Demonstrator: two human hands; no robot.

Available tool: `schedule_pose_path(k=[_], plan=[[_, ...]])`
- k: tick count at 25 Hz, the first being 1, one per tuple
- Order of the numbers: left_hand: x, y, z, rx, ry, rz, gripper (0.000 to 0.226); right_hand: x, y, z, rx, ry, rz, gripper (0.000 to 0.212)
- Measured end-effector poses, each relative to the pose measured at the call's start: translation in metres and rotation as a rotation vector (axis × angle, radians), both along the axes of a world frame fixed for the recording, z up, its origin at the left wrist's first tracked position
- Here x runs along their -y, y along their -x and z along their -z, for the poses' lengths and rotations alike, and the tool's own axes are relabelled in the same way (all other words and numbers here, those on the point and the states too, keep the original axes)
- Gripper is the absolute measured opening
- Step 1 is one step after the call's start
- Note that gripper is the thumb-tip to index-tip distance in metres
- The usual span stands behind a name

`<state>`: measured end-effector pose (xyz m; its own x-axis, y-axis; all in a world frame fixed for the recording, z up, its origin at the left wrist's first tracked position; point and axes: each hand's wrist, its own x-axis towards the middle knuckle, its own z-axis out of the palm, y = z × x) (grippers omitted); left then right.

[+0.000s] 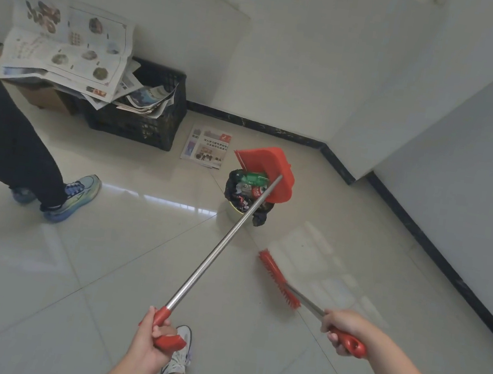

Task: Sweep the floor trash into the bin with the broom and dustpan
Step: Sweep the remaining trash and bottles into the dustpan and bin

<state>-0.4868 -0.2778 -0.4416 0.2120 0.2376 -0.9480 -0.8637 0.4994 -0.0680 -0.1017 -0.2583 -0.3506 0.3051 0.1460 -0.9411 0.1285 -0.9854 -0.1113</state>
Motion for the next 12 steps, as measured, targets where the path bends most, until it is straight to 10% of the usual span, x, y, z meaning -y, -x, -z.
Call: schedule_pose_path(k=[12], plan=[[0.015,0.002,-0.028,0.114,-0.050,0.029,0.041,-0.004,0.015,-0.004,-0.020,-0.052,0.003,0.058]])
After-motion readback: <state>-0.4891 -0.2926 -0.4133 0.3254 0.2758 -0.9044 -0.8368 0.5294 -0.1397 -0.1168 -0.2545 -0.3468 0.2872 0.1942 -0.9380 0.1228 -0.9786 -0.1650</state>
